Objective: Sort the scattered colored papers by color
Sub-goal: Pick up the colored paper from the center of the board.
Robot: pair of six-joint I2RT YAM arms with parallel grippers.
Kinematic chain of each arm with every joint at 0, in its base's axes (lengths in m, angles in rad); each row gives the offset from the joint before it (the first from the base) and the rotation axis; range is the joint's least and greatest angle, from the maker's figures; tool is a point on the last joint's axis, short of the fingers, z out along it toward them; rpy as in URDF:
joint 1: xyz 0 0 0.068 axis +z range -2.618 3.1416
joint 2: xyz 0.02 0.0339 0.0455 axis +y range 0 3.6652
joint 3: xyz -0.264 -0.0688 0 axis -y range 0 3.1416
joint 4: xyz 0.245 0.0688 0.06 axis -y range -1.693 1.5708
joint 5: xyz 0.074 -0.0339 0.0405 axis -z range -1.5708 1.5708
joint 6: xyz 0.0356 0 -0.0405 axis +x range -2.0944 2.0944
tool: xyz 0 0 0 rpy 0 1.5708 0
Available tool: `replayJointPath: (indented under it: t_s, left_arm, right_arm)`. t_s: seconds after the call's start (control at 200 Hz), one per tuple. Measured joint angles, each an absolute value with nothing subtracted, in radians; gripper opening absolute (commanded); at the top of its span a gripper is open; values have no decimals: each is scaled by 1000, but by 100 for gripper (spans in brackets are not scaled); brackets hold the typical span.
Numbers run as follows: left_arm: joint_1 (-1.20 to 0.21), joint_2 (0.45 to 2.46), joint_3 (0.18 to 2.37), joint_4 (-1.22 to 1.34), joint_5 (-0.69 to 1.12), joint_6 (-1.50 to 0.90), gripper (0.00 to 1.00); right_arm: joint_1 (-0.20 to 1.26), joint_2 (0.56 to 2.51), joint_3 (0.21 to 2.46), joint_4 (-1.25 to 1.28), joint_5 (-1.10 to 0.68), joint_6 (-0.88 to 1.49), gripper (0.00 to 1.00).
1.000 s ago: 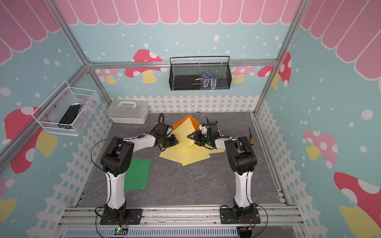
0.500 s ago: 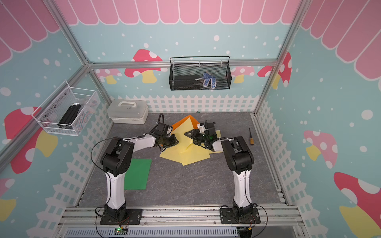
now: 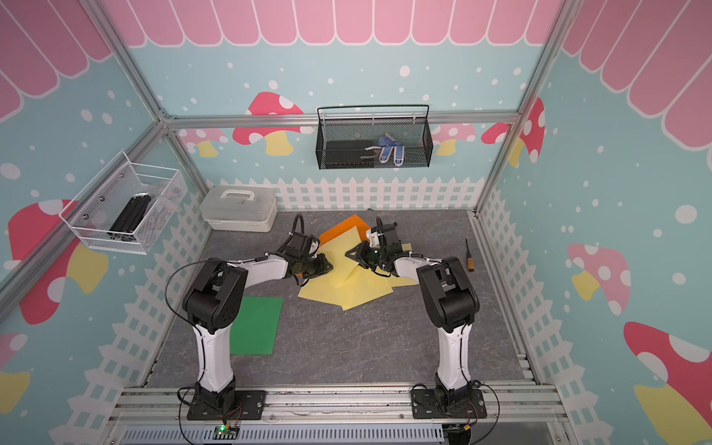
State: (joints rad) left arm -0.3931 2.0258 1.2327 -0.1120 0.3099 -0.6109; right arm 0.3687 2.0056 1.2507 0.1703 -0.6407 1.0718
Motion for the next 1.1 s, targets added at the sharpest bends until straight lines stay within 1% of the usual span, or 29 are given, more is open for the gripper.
replayJointPath:
  t_s: [0.065,0.16,0.29,0.535,0.645,0.831,0.941,1.101]
  left_arm:
    - [-393,1998,1207,-106,310,-612,26]
    - [-393,1969,1201,-91,311,-614,25]
    - [-393,1932,1195,-63,314,-614,25]
    - [-393,1893,1161,-31,314,-614,26]
    - [-389,1873,1140,-24,314,-618,26]
    - [-375,1837,1116,6,314,-618,27]
    - [-363,1812,1081,46,316,-625,31]
    - [-337,1789,1040,97,335,-637,37]
  right_arm:
    - [369,2005,1266,118,-614,1037,29]
    - [369,2005,1289,28,-575,987,26]
    - [369,2005,1325,-54,-540,942,16]
    - [369,2005,1376,-125,-513,885,7]
    - [369,2011,1398,-145,-513,869,0]
    - [369,2047,1440,-151,-516,860,0]
    - [369,2051,1444,-175,-517,842,0]
    - [374,2050,1508,-283,-527,760,0]
